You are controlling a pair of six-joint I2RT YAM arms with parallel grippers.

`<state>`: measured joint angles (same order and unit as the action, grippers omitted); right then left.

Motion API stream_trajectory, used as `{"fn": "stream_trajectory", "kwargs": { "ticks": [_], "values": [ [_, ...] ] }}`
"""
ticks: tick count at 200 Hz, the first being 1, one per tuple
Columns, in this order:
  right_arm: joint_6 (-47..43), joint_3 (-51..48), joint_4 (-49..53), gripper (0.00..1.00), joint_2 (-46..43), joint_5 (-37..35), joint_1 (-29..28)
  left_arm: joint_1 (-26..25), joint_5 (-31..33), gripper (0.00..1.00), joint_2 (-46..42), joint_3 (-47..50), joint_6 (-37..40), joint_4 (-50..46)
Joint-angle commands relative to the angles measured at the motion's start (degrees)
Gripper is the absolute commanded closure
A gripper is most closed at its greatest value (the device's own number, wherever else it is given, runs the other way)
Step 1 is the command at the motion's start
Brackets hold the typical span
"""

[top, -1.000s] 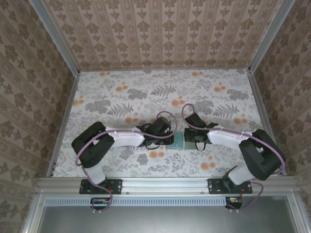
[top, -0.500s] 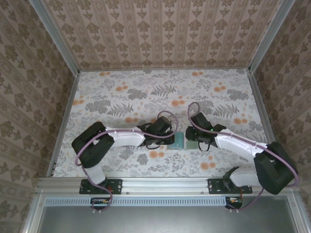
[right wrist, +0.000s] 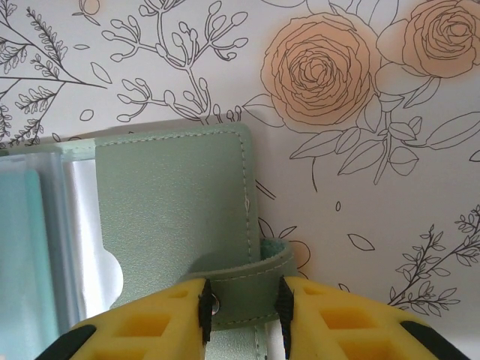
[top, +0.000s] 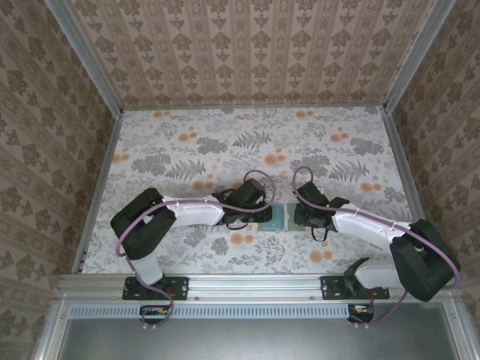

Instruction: Take the credit cards out of the card holder

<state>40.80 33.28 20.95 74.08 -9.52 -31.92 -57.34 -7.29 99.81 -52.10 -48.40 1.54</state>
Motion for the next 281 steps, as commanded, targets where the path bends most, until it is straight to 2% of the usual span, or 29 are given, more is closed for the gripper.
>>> {"fn": "stream_trajectory", "kwargs": {
  "ticks": [1,135,215,257,281],
  "values": [
    [1.0,-0.8,0.1,0.68,0.9,-0.5,-0.2,-0.1,-0.1,0.71,0.1,-1.6,-0.7,-1.2],
    [1.3,-1.8,-1.3,0.68,0.0,0.6,-0.2,-0.1,-0.7,0.70,4.7,-4.3,-2.2,-4.8],
    [1.8,-2.6,-2.6,0.68,1.0,1.3,-0.1,-0.2,-6.7,0.68,0.7,-0.7,-2.7,7.8],
    [1.9,-2.8,-2.7,0.68,0.9,1.2,-0.2,-0.2,-9.1,0.68,1.9,-1.2,-3.4,10.8],
    [1.6,-2.1,-1.3,0.67,-0.2,0.7,-0.2,-0.2,-6.5,0.68,1.0,-1.4,-2.9,7.7]
  ]
}}
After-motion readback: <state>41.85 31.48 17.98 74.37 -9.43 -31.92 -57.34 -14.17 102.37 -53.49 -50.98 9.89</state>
